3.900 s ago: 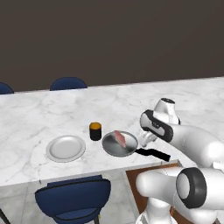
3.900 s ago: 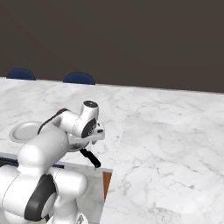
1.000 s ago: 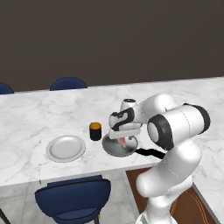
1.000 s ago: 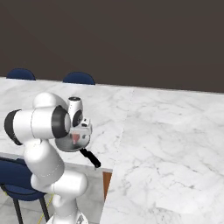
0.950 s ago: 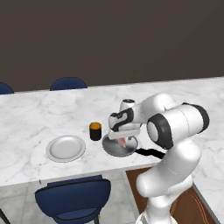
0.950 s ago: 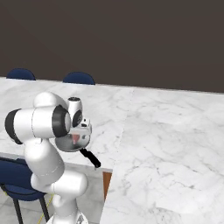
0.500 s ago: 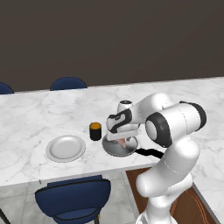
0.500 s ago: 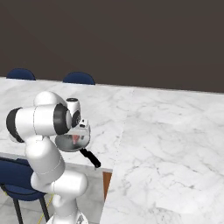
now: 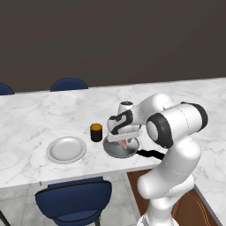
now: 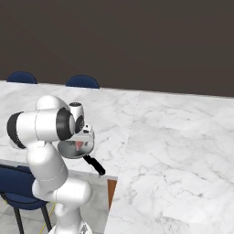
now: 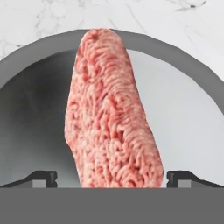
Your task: Pick up the pan with the steak in it and place it on the dining table. Then place the steak on the plate.
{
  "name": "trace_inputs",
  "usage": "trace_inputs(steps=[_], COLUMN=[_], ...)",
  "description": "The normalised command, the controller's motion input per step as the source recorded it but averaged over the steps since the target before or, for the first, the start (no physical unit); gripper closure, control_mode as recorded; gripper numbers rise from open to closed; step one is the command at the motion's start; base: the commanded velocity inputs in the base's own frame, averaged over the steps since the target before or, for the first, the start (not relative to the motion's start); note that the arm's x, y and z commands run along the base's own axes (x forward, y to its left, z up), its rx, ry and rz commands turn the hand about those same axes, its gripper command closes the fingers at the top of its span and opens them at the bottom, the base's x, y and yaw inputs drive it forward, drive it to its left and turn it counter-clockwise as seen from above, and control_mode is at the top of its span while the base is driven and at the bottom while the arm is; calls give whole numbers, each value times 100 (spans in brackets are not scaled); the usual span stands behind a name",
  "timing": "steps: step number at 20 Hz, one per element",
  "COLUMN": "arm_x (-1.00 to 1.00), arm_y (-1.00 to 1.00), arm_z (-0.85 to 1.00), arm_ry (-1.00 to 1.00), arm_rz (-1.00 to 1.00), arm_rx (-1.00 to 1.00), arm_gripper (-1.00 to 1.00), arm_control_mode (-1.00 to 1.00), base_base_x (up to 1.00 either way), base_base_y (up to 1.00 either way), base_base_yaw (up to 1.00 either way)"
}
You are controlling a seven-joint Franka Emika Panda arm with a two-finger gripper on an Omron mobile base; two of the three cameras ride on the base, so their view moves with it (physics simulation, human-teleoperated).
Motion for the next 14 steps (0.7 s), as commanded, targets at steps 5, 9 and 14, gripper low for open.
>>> trace_inputs(steps=[5, 9, 14], arm_x=[0, 0, 1], arm_y=[0, 0, 0], arm_z=[0, 0, 1], arm_ry=[0, 0, 0], arm_rz=[0, 0, 0], arm_rx=[0, 0, 0], arm_gripper=[100, 100, 100], arm_control_mode=[-100, -100, -100], base_base_x=[0, 0, 0], base_base_y=[0, 0, 0], base_base_yaw=[0, 0, 0])
